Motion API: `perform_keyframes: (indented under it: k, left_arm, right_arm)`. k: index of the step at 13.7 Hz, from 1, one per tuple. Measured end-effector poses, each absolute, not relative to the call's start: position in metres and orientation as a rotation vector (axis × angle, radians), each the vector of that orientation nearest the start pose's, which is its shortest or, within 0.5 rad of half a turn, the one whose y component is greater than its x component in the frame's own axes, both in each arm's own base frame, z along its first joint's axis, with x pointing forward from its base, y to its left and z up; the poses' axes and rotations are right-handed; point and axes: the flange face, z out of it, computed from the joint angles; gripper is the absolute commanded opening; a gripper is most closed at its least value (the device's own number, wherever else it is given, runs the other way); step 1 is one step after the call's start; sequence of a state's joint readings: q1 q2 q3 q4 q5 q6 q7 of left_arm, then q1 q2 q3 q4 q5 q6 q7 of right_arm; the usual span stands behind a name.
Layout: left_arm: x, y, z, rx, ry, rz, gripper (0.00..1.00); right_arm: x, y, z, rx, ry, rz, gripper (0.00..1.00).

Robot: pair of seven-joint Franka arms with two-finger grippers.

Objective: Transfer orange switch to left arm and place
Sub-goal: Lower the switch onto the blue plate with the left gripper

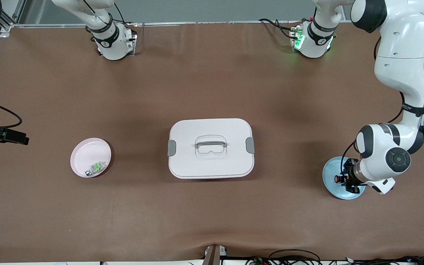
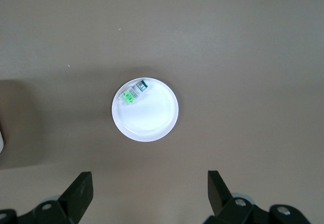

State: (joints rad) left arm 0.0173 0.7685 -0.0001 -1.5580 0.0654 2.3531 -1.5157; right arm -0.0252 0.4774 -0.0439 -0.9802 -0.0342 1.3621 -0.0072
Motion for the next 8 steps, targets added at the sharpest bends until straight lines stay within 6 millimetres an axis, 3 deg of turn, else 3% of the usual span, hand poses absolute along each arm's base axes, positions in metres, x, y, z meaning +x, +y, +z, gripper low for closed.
perform_keyframes:
  k: [4, 8]
  left_arm:
    - [0.707, 0.011, 0.197, -2.304, -2.114, -0.086, 1.00]
    - [0.708, 0.011, 0.198, -2.313, -2.093, -0.103, 1.00]
  right_arm:
    - [0.656, -0.039, 0.612, -3.183, 0.094, 0.094, 1.00]
    - [0.646, -0.037, 0.625, -3.162, 0.092, 0.106, 1.00]
